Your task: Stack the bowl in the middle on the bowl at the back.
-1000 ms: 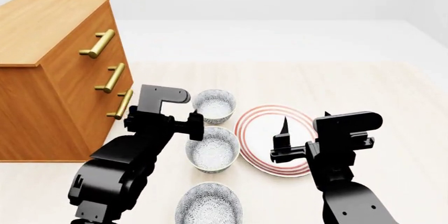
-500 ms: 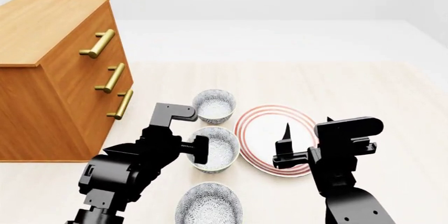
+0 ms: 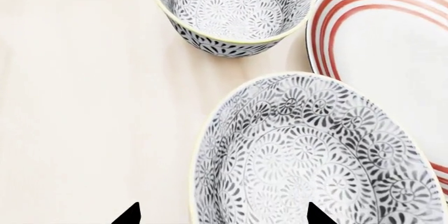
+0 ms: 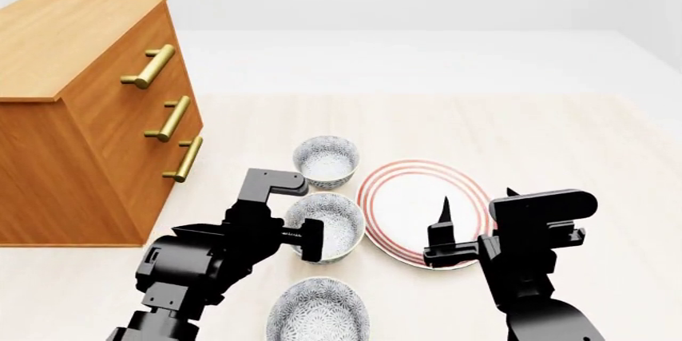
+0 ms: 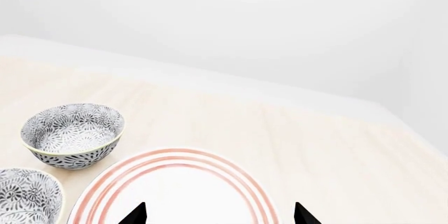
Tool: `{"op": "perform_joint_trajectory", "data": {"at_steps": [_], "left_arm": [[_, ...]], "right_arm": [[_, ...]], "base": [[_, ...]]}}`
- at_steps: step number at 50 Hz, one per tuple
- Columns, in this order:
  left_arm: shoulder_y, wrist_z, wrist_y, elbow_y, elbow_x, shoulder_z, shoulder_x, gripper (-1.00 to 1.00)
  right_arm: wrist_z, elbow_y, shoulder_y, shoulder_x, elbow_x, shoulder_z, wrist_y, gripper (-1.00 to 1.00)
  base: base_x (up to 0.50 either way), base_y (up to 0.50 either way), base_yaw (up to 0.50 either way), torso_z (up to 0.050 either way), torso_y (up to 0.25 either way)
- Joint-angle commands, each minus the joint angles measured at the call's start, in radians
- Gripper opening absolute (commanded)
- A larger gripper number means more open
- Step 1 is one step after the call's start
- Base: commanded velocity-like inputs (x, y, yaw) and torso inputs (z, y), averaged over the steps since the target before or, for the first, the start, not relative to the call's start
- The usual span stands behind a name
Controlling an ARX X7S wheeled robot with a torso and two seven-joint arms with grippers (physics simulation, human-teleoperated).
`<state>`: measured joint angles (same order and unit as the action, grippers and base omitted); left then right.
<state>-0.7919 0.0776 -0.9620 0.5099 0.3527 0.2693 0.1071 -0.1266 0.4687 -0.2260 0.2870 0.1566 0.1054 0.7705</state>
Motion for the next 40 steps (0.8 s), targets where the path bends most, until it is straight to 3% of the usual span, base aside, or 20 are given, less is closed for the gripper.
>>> {"op": "perform_joint_trajectory", "data": {"at_steps": [1, 8, 15, 16, 24, 40], "left_arm": [[-0.034, 0.009, 0.058, 0.138, -0.009, 0.017, -0.027, 1.00], [-0.068, 0.016, 0.125, 0.265, -0.020, 0.027, -0.047, 1.00], [-0.106, 0.030, 0.201, 0.396, -0.028, 0.038, -0.064, 1.00], [-0.112, 0.032, 0.212, 0.415, -0.029, 0.039, -0.066, -1.00], [-0.183, 0.051, 0.335, 0.633, -0.028, 0.038, -0.090, -1.00], [-0.191, 0.034, 0.310, 0.582, 0.053, -0.025, -0.041, -1.00]], "right_arm": [[0.001, 0.009, 0.012, 0.006, 0.012, -0.008, 0.005, 1.00], [-0.001, 0.010, 0.011, 0.006, 0.018, -0.009, 0.012, 1.00], [-0.005, -0.183, -0.087, -0.054, -0.010, 0.051, -0.097, 1.00], [-0.005, -0.192, -0.092, -0.057, -0.010, 0.054, -0.102, 1.00], [-0.008, -0.206, -0.099, -0.061, -0.005, 0.057, -0.108, 1.00], [-0.017, -0.206, -0.101, -0.059, 0.004, 0.057, -0.100, 1.00]], "base": [[0.00, 0.00, 0.00, 0.000, 0.000], [0.00, 0.00, 0.00, 0.000, 0.000], [0.00, 0.00, 0.00, 0.000, 0.000], [0.00, 0.00, 0.00, 0.000, 0.000], [0.00, 0.00, 0.00, 0.000, 0.000], [0.00, 0.00, 0.00, 0.000, 0.000]]}}
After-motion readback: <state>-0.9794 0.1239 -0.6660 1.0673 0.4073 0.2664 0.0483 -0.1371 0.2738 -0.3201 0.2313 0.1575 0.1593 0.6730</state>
